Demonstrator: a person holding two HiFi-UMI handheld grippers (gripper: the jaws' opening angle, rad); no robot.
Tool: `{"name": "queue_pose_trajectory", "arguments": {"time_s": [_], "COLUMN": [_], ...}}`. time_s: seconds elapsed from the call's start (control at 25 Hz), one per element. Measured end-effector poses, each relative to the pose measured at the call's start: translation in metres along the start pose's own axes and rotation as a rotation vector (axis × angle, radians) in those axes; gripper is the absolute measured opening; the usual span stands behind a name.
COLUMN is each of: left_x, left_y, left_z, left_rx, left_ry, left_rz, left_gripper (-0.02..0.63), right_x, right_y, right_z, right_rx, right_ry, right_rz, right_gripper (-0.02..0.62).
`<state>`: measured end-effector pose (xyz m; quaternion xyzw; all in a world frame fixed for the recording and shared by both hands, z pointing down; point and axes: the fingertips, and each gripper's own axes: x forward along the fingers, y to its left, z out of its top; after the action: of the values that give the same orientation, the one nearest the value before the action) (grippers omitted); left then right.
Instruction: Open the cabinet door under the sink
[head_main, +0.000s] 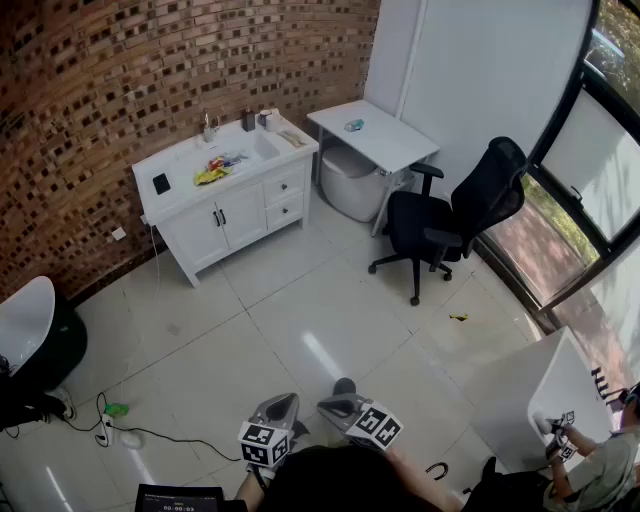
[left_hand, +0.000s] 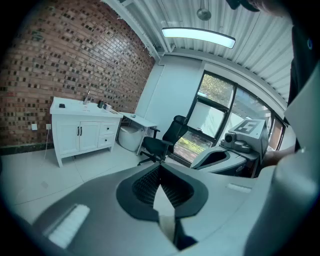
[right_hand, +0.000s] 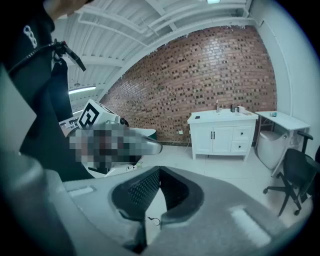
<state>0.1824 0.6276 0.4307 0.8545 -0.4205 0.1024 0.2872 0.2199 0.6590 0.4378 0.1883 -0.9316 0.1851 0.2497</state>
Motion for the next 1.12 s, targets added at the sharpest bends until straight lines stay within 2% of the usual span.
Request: {"name": "queue_pose_trajectory", "arguments": {"time_s": [0.28,0.48,0.6,0.84,1.12], "left_x": [0.030,0.039,0.053,0.110,0.178], "left_y": [0.015,0.043,0.060,0.063,0.051], "left_z": [0.009,0.037,0.050,0.104,0.162], "left_rx": [0.019,0.020,0.095,0.168,0.265], "left_ry": [0.043,0.027,0.081,0.085,0.097], "left_rz": [0.019,0.074,0.111,0.054,-0.044], "left_gripper": [0.015,0.015,0.015,0.015,0.015], "right_x": [0.019,0.049,0.064,0.069,0.042], "right_y": [-0.029,-0.059,-0.077,-0.139,-0.239], "right_z": [0.003,0.042,0.077,0.100,0.137], "right_rx": [0.023,-0.031,-0.084,-0.082,-0.024], "right_ry": [0.022,0.024,-0.003,0.000,-0.091], "right_rz": [0.046,0.087,0.106,0.079,-0.048], "right_gripper": [-0.008,-0.008,-0.008,-0.008,-0.008]}}
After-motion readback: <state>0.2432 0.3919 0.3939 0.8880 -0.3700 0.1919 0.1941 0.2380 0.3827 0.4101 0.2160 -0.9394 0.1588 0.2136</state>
